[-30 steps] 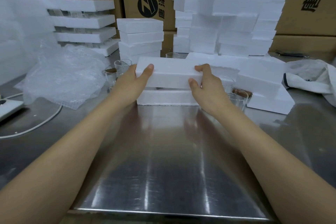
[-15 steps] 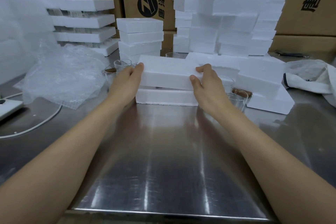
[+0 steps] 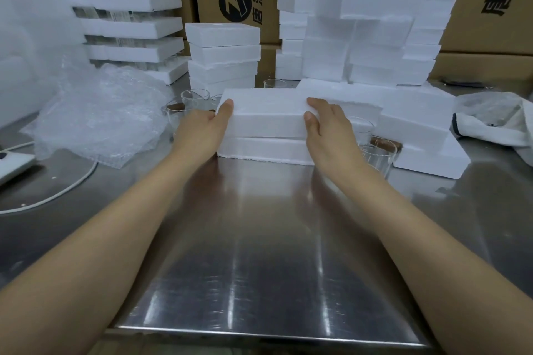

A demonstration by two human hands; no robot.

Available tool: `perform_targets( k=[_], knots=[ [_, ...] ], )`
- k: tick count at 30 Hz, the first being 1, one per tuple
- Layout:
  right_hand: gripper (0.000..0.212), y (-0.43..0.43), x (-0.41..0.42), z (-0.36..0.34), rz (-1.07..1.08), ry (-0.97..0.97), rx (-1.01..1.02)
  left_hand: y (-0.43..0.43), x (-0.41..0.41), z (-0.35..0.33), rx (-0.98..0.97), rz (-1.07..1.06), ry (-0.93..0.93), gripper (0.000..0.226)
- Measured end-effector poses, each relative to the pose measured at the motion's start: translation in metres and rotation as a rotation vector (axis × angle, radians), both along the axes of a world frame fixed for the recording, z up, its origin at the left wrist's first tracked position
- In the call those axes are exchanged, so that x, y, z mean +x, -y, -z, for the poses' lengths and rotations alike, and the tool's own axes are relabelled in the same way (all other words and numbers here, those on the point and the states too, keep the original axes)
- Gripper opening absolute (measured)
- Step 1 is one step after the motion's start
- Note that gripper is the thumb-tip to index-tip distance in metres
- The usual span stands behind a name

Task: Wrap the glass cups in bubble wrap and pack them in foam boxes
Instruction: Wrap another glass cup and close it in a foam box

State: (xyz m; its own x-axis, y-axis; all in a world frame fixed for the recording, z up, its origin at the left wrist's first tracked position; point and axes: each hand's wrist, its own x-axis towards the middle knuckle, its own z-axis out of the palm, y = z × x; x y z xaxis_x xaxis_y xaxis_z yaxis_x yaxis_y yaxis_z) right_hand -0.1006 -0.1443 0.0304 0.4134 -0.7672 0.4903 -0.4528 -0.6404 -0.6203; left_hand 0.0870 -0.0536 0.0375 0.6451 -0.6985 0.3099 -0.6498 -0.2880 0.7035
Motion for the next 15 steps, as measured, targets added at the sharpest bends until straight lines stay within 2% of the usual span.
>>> perform_targets(
  k=[7,15],
  knots=[
    [0.036,0.002,-0.001,-0.001,0.005,-0.026,0.022,-0.002,0.005,0.002,-0.087,0.01,0.043,0.071],
    [0.048,0.0,-0.006,-0.002,-0.029,-0.006,-0.072,-0.002,-0.007,0.001,-0.153,0.008,0.077,0.062]
  ],
)
